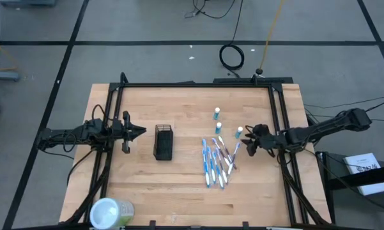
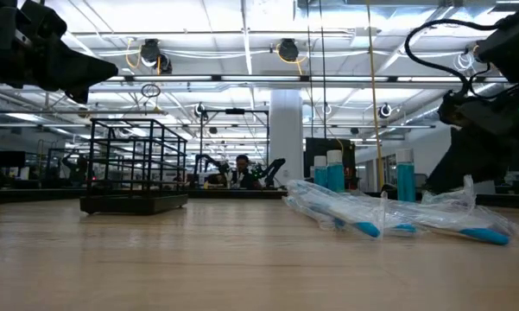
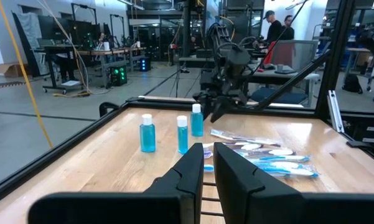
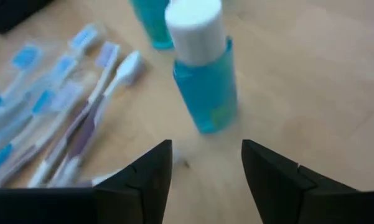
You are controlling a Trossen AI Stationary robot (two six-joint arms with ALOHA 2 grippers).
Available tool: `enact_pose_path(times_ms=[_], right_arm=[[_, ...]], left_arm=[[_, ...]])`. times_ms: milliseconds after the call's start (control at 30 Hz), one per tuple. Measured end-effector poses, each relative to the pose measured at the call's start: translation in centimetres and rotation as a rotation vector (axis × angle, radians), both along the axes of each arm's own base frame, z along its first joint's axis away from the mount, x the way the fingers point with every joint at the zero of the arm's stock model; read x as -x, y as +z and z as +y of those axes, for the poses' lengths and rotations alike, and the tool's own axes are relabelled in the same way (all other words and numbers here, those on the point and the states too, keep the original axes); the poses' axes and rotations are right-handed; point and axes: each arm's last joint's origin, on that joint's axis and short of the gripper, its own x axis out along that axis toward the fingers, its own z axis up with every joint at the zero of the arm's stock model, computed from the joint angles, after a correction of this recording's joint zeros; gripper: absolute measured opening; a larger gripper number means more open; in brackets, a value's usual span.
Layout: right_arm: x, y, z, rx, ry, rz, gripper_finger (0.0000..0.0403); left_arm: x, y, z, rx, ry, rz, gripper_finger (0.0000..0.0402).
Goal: Pick & Place toothbrushing station
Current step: Put the right mouthwash into the middle compartment of the mesh organizer
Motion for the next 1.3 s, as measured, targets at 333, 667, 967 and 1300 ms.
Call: enact_pose_path(times_ms=[333,667,967,1300], right_arm=[[-0.8,-0.1,-0.5,0.126,-0.061,-0.057,0.0226],[-1.7,0.1,-0.7,0.197,-0.048,-0.08,0.0242],[-2.6,-0.3,-0.5,0.195,-0.05,-0.099,0.024],[-2.9,-1.1,-1.1,0.311,-0.16,-0.03,0.0239]], left_arm=[[0.0,0.0,0.0,0.0,0.0,0.0,0.0042],[0.0,0.0,0.0,0.0,0.0,0.0,0.0042],[0.0,0.0,0.0,0.0,0.0,0.0,0.0042],[0.0,0.0,0.0,0.0,0.0,0.0,0.0042]])
